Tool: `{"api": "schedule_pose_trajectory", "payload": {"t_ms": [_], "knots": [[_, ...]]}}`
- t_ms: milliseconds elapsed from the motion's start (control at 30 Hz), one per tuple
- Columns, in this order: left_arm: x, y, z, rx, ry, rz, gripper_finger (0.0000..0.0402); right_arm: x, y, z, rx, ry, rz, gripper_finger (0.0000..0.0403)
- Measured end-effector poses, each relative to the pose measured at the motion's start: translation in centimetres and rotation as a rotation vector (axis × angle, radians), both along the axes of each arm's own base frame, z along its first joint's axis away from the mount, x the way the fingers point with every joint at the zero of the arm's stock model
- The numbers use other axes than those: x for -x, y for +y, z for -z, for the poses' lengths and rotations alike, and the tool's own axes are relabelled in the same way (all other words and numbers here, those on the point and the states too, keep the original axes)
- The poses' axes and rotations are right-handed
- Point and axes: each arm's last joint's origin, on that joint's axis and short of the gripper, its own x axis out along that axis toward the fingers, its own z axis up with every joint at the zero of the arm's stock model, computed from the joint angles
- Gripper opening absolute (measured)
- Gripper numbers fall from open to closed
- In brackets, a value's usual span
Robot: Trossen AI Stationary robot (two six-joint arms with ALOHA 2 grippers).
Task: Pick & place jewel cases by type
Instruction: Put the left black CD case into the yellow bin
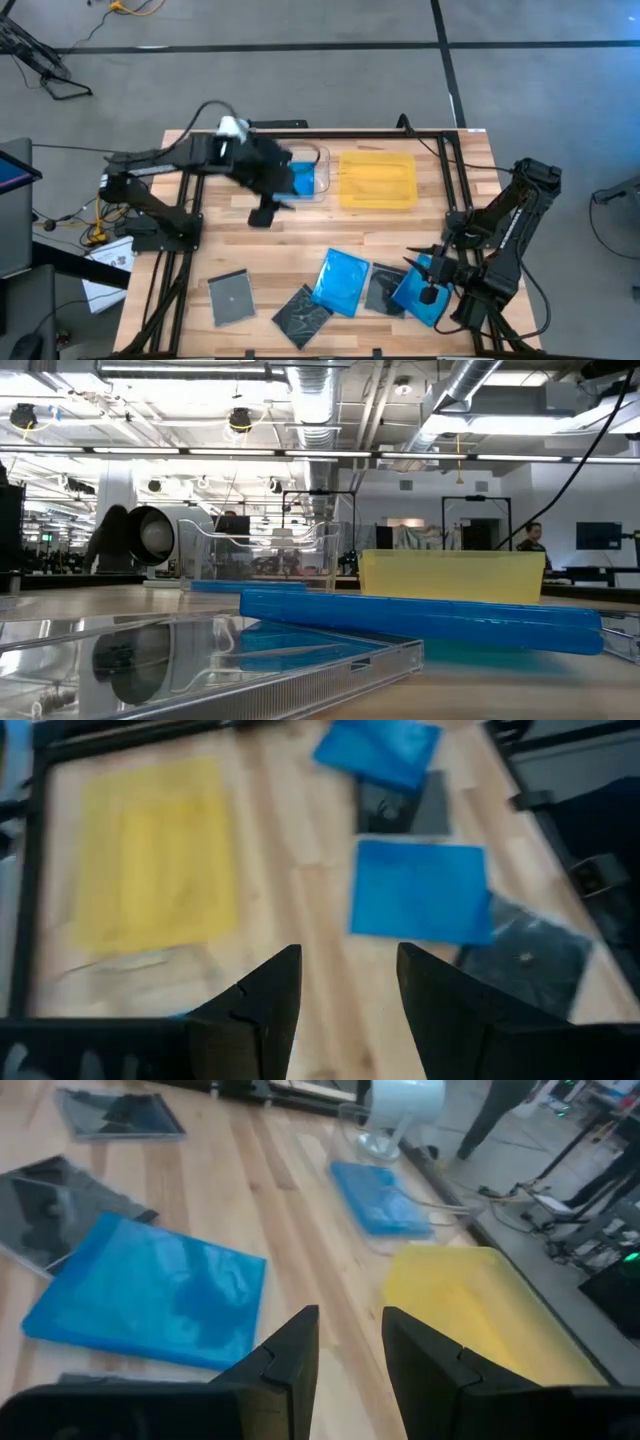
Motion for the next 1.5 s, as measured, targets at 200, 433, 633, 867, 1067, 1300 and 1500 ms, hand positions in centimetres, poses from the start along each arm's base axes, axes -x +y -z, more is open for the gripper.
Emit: {"api": "schedule_pose_trajectory", "payload": {"t_ms": [200,433,633,867,1067,1300,1500], "knots": [[1.3,-3.3,6.0,0.102,-0.072,-0.009,0.016,-2.1,0.8,0.0,-0.014,0.045,-0.079,0.0107],[2.4,-6.0,10.7,0.189,-0.155,-0.086,0.016,-3.3,0.7,0.9,0.005,0.072,-0.126,0.0107],[3.5,-8.7,11.5,0.16,-0.108,-0.107,0.016,-4.5,0.0,1.5,-0.024,0.112,-0.115,0.0107],[3.9,-11.2,12.3,0.198,-0.067,-0.154,0.016,-6.3,-0.3,2.7,-0.025,0.119,-0.224,0.0107],[5.1,-12.3,14.9,0.184,0.178,-0.245,0.016,-7.5,-1.0,3.6,-0.023,0.119,-0.292,0.0107],[7.7,-13.7,16.3,0.238,0.417,-0.428,0.016,-8.1,-1.9,3.9,-0.022,0.147,-0.286,0.0107],[10.6,-15.4,16.8,0.286,0.619,-0.545,0.016,-8.1,-1.8,3.9,-0.014,0.15,-0.293,0.0107]]}}
